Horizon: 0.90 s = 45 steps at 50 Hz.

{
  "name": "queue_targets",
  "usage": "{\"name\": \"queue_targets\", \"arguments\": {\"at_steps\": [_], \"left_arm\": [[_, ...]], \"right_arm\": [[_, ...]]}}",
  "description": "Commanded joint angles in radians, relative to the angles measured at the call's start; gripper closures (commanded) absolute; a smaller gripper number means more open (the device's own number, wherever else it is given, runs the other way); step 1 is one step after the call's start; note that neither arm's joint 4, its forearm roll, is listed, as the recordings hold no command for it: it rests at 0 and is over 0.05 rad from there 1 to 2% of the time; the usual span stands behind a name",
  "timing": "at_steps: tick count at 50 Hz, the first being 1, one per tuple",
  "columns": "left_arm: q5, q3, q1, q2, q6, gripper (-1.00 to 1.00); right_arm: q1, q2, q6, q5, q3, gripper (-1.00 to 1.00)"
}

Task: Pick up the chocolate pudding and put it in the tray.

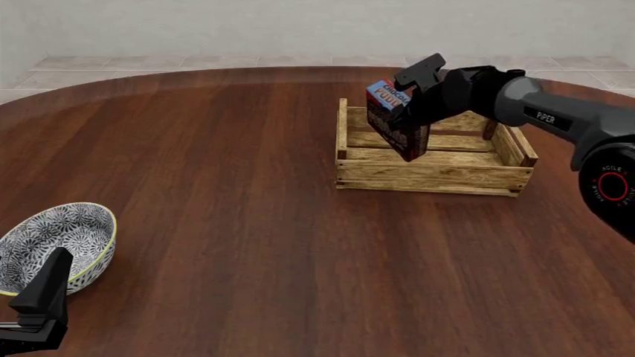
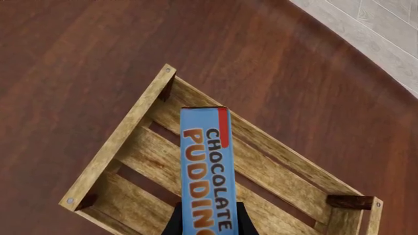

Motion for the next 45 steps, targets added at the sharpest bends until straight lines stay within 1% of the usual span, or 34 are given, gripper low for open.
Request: {"name": "queue_targets", "arguments": {"at_steps": [1,6,17,45], "left_arm": [[0.0,0.0,0.0,0.0,0.0,-1.0],[0.0,0.0,0.0,0.0,0.0,-1.0],[0.0,0.0,0.0,0.0,0.0,-1.0],[0.0,0.0,0.0,0.0,0.0,-1.0]], "right_arm": [[0.001,0.002,0.02,0.001,-0.011,1.0],[-0.004,0.014,0.018,0.003,-0.023,1.0],[0.005,0.02,0.027,-0.014,-0.007,1.0],[0.012,0.035,0.037,-0.019,-0.011,1.0]]}}
